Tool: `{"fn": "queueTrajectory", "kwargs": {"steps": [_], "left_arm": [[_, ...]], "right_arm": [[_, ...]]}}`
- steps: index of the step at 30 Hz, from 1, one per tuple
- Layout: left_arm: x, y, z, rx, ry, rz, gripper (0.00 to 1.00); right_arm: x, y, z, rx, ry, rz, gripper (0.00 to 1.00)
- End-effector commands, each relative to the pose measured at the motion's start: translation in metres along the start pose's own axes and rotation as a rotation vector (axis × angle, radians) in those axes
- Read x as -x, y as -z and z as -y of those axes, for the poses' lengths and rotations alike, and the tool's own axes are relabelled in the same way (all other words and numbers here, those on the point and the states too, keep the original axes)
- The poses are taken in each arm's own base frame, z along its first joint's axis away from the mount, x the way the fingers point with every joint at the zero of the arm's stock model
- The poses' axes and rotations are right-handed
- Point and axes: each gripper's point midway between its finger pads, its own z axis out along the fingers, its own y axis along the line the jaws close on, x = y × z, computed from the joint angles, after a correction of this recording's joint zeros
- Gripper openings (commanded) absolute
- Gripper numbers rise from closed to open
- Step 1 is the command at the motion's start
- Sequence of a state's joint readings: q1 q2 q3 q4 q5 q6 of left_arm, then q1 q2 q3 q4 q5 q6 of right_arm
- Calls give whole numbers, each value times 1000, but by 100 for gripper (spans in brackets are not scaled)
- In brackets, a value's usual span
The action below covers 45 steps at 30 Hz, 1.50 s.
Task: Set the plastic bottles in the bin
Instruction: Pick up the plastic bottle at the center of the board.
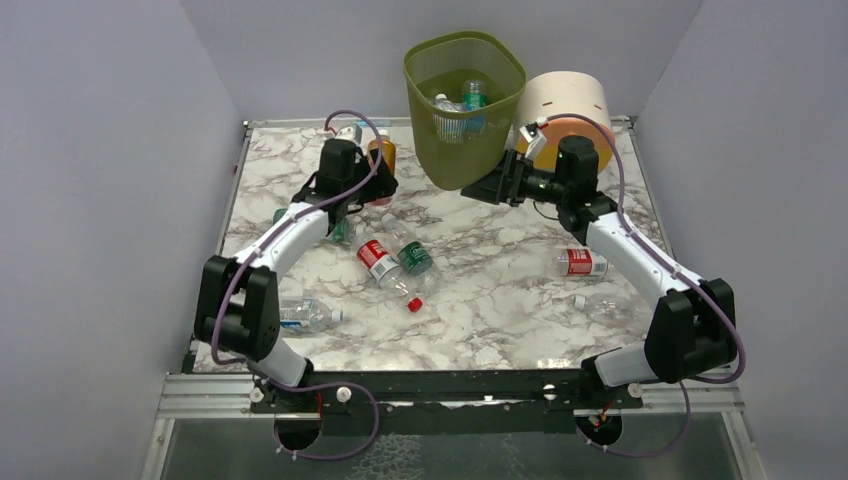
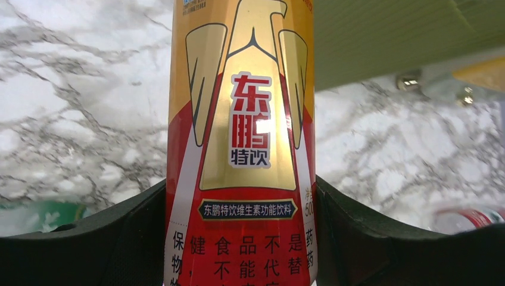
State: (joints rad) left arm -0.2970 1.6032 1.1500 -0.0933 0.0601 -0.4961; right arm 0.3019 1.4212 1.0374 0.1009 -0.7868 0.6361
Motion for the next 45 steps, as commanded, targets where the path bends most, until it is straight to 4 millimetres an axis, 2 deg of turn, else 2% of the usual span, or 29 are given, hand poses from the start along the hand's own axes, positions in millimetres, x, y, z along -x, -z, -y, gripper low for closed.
{"fn": "queueTrajectory", "kwargs": {"steps": [1, 7, 11, 17, 27, 31, 45], "left_arm": [[-10, 41, 38, -193, 22, -20, 68], [-35, 95, 63, -361, 26, -50, 68], [-52, 124, 74, -438, -6, -49, 68], [-53, 153, 91, -509, -79, 4, 68], [-56, 156, 100, -498, -176, 41, 67], [-57, 154, 98, -463, -205, 44, 67], [-55, 157, 101, -414, -270, 79, 67]], "right_arm": [[11, 2, -29, 68, 38, -2, 91], [11, -1, -36, 93, 32, -9, 92], [10, -4, -42, 110, 26, -21, 92], [7, -15, -52, 135, -1, -48, 95], [5, -40, -68, 130, -59, -101, 99], [3, -50, -67, 103, -70, -124, 100], [-23, -87, -51, 10, -93, -225, 100]]}}
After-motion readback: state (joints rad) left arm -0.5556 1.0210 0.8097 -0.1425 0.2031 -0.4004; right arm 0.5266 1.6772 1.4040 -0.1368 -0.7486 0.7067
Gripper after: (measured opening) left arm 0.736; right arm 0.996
